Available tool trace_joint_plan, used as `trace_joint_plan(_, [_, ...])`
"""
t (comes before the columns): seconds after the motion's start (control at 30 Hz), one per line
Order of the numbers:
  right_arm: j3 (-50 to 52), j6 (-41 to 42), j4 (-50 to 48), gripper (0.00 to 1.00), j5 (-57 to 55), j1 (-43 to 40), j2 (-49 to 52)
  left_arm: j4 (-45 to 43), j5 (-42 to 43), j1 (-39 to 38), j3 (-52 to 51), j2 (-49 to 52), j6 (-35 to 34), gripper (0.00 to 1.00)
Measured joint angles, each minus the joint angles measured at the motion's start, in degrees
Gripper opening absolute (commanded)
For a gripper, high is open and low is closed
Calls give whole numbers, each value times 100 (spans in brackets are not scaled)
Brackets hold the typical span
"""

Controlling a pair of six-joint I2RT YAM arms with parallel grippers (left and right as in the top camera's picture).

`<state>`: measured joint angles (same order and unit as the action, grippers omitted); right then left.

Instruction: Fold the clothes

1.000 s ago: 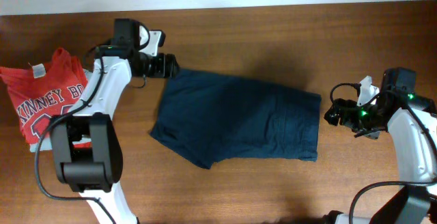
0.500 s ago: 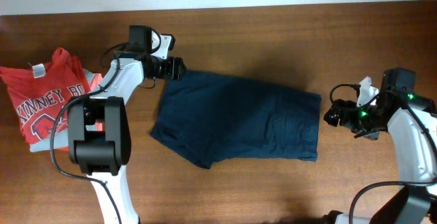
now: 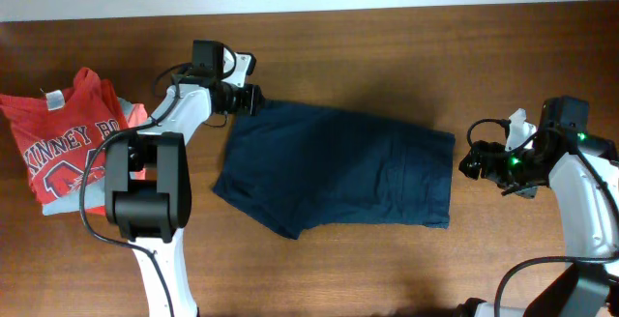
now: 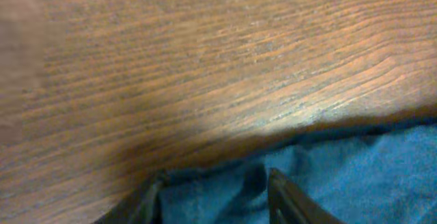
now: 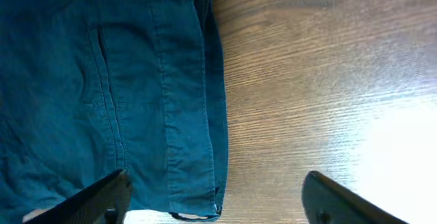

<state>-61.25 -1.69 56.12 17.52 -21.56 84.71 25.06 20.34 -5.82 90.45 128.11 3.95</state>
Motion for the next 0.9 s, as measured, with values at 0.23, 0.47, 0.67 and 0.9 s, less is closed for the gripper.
trace_joint_plan(0.23, [0,-24,-7,65,0,0,2,343,55,0,192,87,-7,7])
trace_joint_plan(0.47, [0,-22,-44,65,2,0,0,1147,90,22,975,66,-7,15])
trace_joint_plan(0.67, [0,-22,-44,65,2,0,0,1384,90,22,1110,-214,-7,16])
trace_joint_plan(0.9, [0,-24,-39,65,2,0,0,1637,70,22,1113,-245,-7,19])
